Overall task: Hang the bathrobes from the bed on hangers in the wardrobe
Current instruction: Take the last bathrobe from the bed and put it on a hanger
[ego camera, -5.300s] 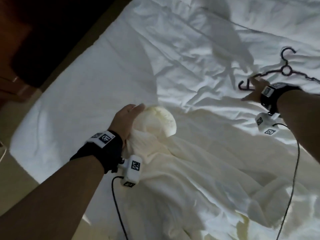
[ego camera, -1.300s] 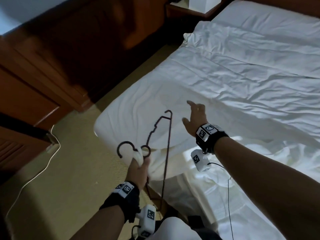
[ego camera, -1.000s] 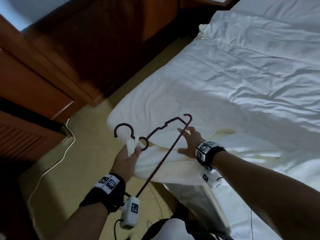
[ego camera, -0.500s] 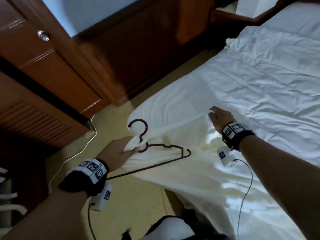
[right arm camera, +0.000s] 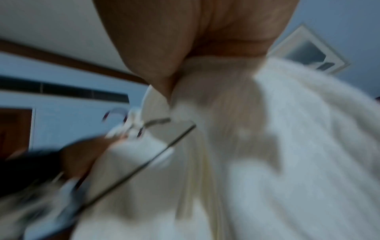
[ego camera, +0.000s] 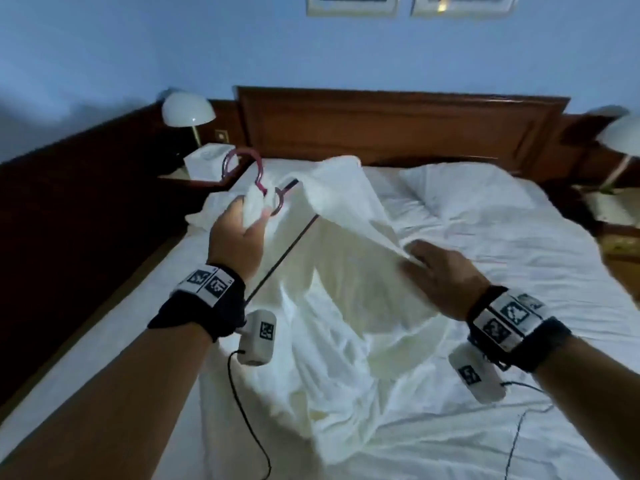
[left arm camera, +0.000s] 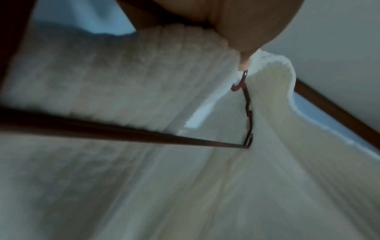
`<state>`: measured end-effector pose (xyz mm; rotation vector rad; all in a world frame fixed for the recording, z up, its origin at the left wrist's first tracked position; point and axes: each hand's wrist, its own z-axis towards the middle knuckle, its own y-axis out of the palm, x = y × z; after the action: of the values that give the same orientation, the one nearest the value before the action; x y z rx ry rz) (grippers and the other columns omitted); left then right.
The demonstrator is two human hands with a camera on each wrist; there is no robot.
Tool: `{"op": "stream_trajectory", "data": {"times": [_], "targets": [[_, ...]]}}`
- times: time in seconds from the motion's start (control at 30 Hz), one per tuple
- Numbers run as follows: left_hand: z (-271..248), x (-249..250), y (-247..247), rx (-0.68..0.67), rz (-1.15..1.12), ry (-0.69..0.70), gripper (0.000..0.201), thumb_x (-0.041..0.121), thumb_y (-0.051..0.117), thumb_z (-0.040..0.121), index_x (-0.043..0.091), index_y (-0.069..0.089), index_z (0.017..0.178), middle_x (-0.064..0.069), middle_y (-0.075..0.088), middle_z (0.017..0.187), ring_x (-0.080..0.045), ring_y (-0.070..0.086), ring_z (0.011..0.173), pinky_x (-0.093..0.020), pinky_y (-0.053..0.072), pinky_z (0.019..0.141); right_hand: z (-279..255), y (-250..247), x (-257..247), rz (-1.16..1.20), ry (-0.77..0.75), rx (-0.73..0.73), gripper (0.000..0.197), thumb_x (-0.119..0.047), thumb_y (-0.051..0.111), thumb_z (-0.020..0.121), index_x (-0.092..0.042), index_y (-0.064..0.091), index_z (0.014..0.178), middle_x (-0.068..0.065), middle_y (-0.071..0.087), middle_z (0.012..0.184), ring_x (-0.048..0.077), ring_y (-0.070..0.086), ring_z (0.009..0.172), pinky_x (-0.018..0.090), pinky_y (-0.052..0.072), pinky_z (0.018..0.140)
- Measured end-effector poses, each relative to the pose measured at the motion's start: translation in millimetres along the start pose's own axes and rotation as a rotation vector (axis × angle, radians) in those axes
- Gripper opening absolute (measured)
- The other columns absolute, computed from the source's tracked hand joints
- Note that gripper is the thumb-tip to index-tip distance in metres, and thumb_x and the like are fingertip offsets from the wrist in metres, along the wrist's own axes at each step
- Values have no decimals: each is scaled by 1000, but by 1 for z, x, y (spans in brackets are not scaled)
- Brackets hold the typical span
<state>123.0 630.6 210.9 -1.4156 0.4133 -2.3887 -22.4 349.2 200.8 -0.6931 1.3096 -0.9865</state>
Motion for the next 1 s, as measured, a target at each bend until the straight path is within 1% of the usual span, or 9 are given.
{"op": "stream_trajectory", "data": {"times": [0.07, 0.1, 0.2, 0.27, 0.47, 0.57, 0.73, 0.87, 1.0], "targets": [[3, 39, 45, -168, -64, 163, 18, 34, 59, 94, 17, 61, 97, -1, 67, 88, -16, 60, 83, -31, 47, 77, -40, 2, 32, -114, 51, -289, 57, -62, 55, 85, -27, 48, 129, -4, 61, 115, 15, 62, 98, 28, 47, 86], [-2, 56, 65, -261, -52, 213, 15, 34, 60, 93, 20, 59, 93, 1, 66, 84, -16, 60, 80, -31, 48, 74, -55, 2, 43, -97, 55, -279, 72, -75, 52, 76, -29, 45, 131, -7, 55, 118, 10, 59, 100, 31, 49, 91], [-24, 83, 110, -449, 51, 376, 11, 29, 65, 91, 23, 57, 94, 10, 58, 73, -10, 58, 71, -23, 43, 63, -66, -7, 73, -46, 56, 302, 89, -72, 60, 71, -21, 37, 140, 3, 40, 131, 18, 43, 120, 33, 37, 104], [-44, 87, 125, -505, 64, 410, 11, 26, 66, 91, 23, 56, 96, 15, 51, 65, 0, 53, 62, -14, 36, 56, -56, -18, 74, -147, 64, 506, 93, -70, 62, 72, -18, 34, 144, 8, 39, 139, 24, 36, 130, 38, 32, 108], [-90, 68, 102, -625, 130, 311, 20, 29, 54, 92, 24, 52, 111, -2, 69, 84, -23, 65, 79, -35, 51, 70, -15, 3, 59, -228, -197, 359, 64, -77, 54, 75, -20, 64, 103, 3, 58, 102, 28, 54, 98, 43, 45, 86], [-103, 58, 68, -600, 252, 328, 30, 26, 48, 89, 28, 44, 119, -3, 68, 89, -21, 64, 78, -31, 50, 70, 5, 19, 22, -239, -313, 68, 64, -79, 38, 77, -30, 64, 109, 1, 69, 101, 29, 63, 96, 34, 47, 76], [-109, 19, 6, -435, 374, 158, 43, 2, 47, 86, 20, 50, 124, 12, 53, 95, -3, 52, 78, -11, 37, 73, 26, 36, -20, -247, -406, -96, 46, -71, 44, 82, -30, 59, 95, -5, 60, 76, 23, 61, 79, 27, 35, 62], [-131, -41, -45, -569, 763, -116, 27, 11, 53, 86, 19, 58, 111, -1, 57, 102, -23, 57, 98, -24, 38, 77, 32, 34, -54, -495, -579, -108, 46, -75, 39, 77, -30, 45, 85, -3, 64, 84, 24, 62, 82, 29, 37, 63], [-148, -77, -110, -406, 871, -337, 35, 14, 51, 89, 18, 58, 124, -9, 60, 115, -29, 57, 109, -33, 43, 88, 39, 27, -73, -698, -633, -58, 41, -64, 42, 87, -28, 52, 103, -1, 68, 96, 27, 65, 90, 30, 36, 64]]}}
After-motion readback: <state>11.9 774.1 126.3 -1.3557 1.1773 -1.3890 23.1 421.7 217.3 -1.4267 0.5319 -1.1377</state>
